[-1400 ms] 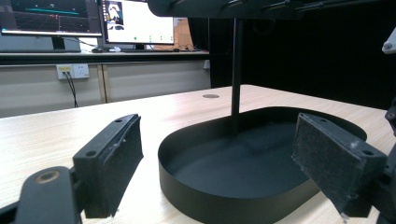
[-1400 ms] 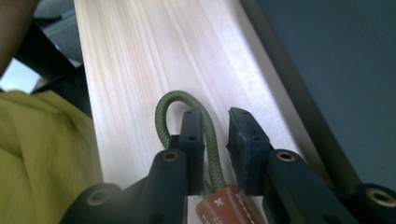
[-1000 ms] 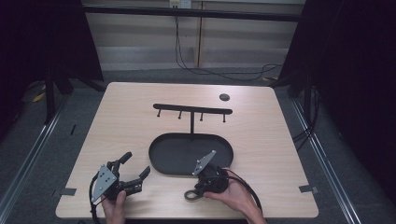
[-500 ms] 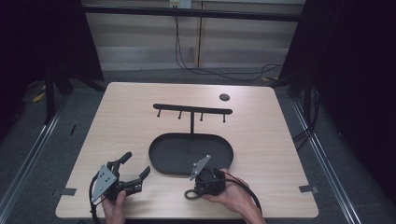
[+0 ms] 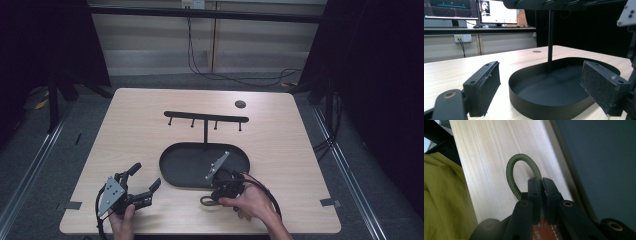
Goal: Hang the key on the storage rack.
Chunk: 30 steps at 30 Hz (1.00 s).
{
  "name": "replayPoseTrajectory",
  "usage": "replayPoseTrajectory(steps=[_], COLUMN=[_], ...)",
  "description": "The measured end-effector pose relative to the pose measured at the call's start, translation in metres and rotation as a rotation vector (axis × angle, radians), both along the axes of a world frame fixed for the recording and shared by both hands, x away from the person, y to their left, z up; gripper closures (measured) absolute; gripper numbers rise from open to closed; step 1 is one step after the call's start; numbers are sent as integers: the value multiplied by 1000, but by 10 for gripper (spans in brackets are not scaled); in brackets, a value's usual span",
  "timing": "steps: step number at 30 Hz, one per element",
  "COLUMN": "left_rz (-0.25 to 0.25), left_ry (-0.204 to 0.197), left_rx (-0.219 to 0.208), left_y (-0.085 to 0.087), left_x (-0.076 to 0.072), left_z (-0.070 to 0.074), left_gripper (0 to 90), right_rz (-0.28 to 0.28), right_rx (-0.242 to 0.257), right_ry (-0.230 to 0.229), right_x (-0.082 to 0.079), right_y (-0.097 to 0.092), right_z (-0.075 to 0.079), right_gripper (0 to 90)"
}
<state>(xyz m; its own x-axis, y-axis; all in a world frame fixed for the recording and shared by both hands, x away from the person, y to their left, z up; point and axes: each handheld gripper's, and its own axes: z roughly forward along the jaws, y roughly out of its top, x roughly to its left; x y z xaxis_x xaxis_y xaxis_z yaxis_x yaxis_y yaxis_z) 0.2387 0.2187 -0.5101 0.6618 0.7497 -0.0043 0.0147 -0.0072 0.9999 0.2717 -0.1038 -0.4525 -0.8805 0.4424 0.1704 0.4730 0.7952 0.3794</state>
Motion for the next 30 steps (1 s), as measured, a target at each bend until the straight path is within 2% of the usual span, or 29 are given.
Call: replayPoseTrajectory(steps=[10,21,23,25,30], left_rz=[1,0,0,1,0], left_ry=[1,0,1,1,0], left_rx=[-3,0,1,-2,0], left_y=[0,0,0,0,0], left_x=[0,0,0,0,0], left_z=[0,0,0,0,0], left_gripper=[157,157,157,157,157], right_rz=[15,36,40,40,36], right_rx=[-39,-72,-77,-72,-69], right_ry=[26,27,23,-7,-12], right_x=[9,15,16,15,15], right_y=[-3,-3,-3,-3,-3], right_z=[22,45,48,52,62], right_gripper=[860,860,860,859,859])
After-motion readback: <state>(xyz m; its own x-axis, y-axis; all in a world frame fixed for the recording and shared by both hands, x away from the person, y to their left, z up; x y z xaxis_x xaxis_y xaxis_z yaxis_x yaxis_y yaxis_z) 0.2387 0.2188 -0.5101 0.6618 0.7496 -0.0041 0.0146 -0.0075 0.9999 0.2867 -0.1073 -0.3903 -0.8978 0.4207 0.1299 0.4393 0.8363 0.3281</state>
